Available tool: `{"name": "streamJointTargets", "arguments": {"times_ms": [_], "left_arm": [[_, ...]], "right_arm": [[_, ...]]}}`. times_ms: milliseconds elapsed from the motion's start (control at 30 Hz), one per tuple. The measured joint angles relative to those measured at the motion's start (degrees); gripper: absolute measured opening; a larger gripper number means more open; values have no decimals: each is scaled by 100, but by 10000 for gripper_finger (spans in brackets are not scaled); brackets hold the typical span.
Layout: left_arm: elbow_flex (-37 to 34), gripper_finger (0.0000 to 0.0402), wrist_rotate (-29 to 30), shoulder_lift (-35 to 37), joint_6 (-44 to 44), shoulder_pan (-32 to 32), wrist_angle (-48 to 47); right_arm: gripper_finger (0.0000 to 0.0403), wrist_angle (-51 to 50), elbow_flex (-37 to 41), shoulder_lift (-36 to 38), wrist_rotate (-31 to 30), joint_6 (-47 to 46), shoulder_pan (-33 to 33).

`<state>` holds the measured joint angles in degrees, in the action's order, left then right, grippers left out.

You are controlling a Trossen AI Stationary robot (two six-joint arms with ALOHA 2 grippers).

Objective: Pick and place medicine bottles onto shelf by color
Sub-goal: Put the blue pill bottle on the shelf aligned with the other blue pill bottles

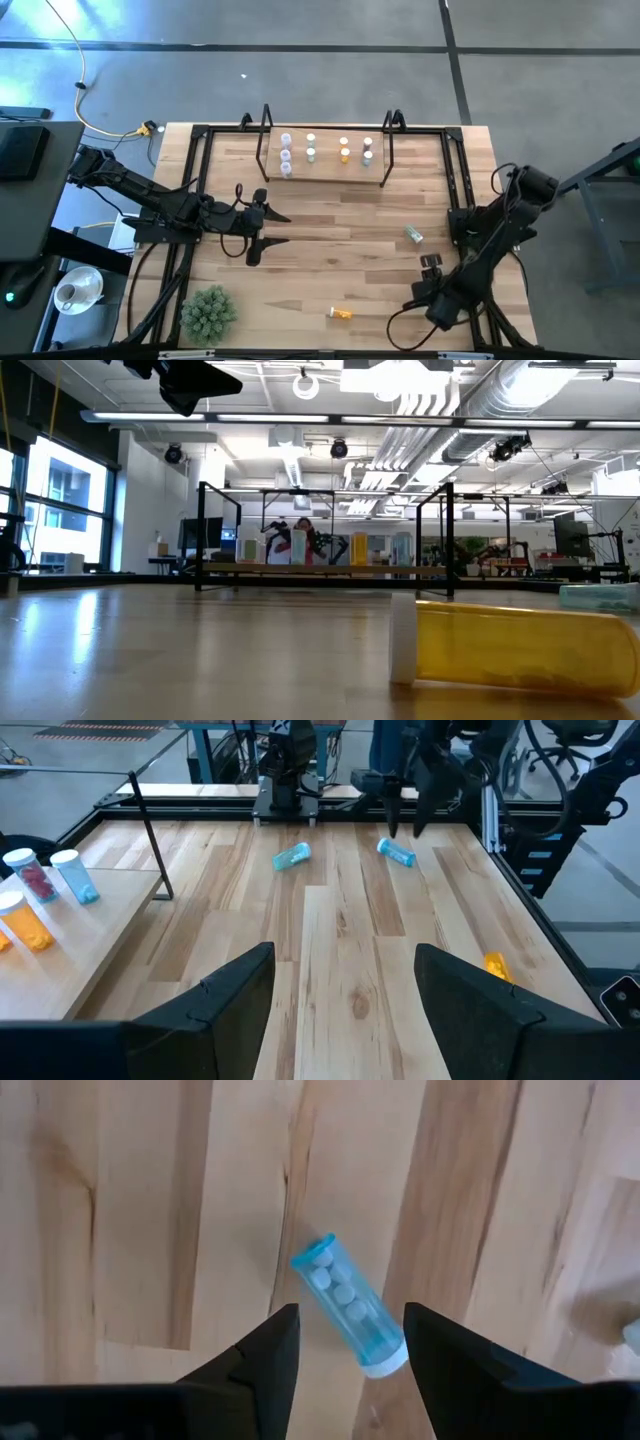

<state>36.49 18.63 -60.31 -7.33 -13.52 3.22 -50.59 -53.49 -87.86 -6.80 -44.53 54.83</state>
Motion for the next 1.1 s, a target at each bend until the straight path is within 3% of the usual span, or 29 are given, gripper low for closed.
{"name": "streamJointTargets", "arguments": {"times_ms": [633, 1100], "left_arm": [[1, 232, 2, 0, 0, 0, 2], [0, 232, 2, 0, 0, 0, 2]], "right_arm": [[170, 543, 0, -978, 130, 964, -2], [79, 644, -12, -1044, 212, 928, -57]]}}
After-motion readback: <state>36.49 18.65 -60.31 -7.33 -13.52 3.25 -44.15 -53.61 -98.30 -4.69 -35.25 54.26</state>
